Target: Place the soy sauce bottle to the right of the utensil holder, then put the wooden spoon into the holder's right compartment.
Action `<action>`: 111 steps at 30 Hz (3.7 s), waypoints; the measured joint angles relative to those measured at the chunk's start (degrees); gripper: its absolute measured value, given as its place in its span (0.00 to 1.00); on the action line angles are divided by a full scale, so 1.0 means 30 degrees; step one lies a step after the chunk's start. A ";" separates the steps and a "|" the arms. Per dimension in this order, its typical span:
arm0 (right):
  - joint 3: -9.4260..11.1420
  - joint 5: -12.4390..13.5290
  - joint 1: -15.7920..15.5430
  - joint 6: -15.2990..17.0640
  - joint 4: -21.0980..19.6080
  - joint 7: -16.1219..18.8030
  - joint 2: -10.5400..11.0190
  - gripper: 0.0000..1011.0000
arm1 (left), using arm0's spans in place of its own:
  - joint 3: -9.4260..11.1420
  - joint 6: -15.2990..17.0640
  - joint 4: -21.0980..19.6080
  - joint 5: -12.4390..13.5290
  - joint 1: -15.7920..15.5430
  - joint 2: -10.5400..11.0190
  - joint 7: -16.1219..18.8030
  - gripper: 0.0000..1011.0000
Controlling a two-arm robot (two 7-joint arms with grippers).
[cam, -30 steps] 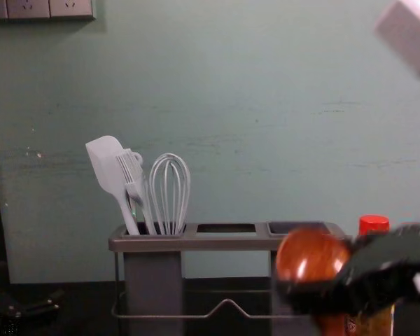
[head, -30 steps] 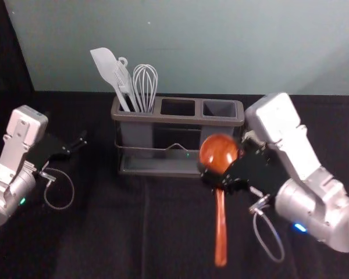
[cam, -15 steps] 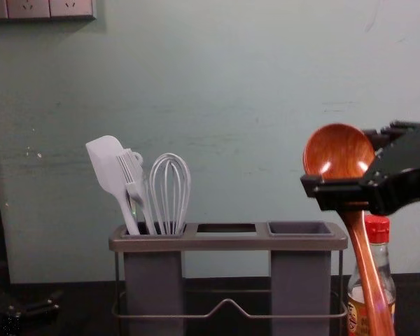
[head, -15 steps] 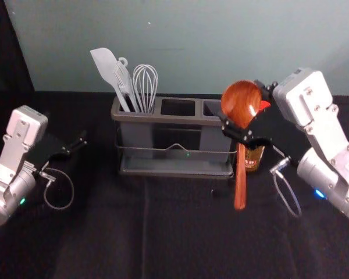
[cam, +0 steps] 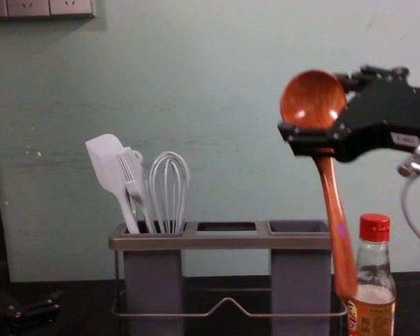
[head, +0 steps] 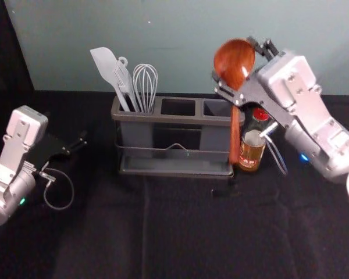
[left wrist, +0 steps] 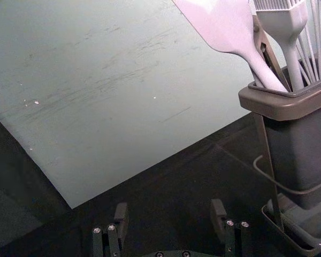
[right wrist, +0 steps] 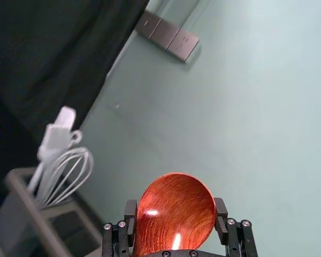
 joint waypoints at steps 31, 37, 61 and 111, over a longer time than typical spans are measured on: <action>-0.1404 -0.2451 0.4123 -0.3544 0.5166 -0.2343 -0.1472 0.86 | 0.0000 0.0000 -0.0001 0.0000 0.0000 -0.0001 0.0000 0.99; -0.1564 -0.2568 0.4034 -0.4261 0.6430 -0.2823 -0.1614 0.86 | -0.0001 0.0000 0.0000 0.0001 0.0000 0.0000 0.0000 0.99; -0.1326 -0.2276 0.3399 -0.5095 0.8568 -0.3485 -0.2148 0.99 | 0.0000 0.0000 0.0000 0.0000 -0.0001 0.0000 0.0000 0.99; 0.3875 0.4877 -0.7427 0.5569 -0.1901 0.0243 -0.0724 0.99 | -0.0001 0.0000 0.0000 0.0001 0.0001 -0.0001 0.0000 0.99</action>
